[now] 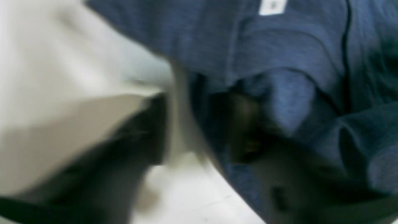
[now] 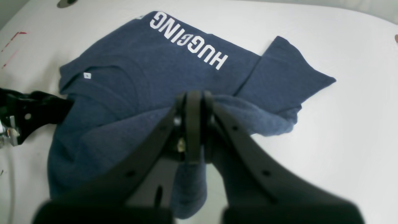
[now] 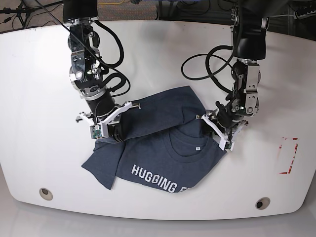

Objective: Fold the T-shirt properly
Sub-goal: 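Release the shirt with both grippers and lift them slightly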

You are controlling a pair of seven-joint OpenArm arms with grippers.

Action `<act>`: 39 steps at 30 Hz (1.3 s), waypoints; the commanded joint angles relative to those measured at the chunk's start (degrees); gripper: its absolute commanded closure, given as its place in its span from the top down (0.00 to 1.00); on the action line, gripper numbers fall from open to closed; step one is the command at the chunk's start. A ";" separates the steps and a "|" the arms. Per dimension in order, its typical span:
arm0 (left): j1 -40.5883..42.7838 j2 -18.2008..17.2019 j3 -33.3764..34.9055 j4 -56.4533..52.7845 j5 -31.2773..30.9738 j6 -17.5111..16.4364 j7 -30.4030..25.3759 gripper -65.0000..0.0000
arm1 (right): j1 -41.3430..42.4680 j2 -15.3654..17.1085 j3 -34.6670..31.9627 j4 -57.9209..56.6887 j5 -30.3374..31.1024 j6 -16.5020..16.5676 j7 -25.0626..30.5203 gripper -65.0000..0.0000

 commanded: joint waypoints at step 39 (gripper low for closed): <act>3.04 -2.02 -0.86 23.75 -1.09 -0.75 11.86 0.00 | 1.61 0.22 0.57 0.37 0.02 0.09 1.84 0.00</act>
